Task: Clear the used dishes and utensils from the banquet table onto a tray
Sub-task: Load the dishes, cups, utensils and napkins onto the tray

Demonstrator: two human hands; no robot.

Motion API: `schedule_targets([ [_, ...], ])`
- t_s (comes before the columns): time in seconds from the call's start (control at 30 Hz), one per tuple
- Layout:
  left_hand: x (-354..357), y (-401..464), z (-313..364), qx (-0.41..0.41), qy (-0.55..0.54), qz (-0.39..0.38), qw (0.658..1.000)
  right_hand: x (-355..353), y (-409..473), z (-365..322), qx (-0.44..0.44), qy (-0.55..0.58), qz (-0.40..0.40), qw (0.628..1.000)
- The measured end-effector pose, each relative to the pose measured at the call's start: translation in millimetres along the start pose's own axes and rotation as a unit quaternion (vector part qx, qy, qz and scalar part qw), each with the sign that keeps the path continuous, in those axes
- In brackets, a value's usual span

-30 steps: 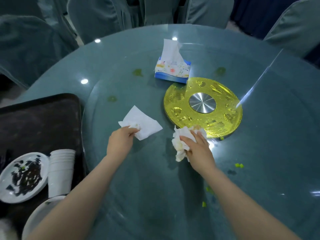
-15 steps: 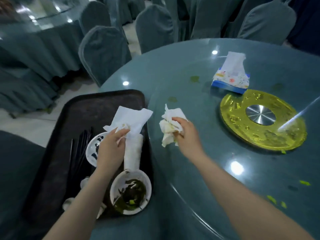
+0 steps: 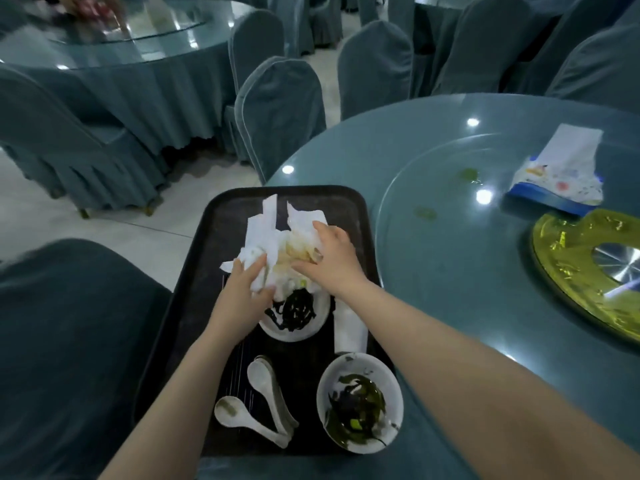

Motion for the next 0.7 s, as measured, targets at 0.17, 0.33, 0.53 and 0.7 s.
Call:
schedule_targets([
  [0.17,8.3,-4.5,-16.5,-0.016,0.006,-0.025,1.000,2.0,-10.4,6.8,0.004,-0.061,-0.038,0.997],
  [0.33,15.7,-37.3,-3.7,0.006,-0.083,0.017,0.996,-28.9,-68.4,50.2,0.000,-0.016,-0.005,1.000],
  [0.53,37.6,-87.7,40.6,0.055,-0.136,0.027,0.989,-93.6,-185.8,117.3,0.046,-0.004,0.071,0.996],
  [0.7,71.7,-121.8,83.9,0.079,-0.200,-0.011,0.977,-138.6,-287.7,176.1,0.124,-0.054,0.119,0.984],
])
Point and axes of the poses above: each hand's wrist, its own y-axis towards the middle knuckle, its own x-axis out of the palm, z = x × y, the point moved 4 cm from there along y, towards the middle knuckle, and after that the axes turned 2 degrees about -z, right-handed, at the moved point
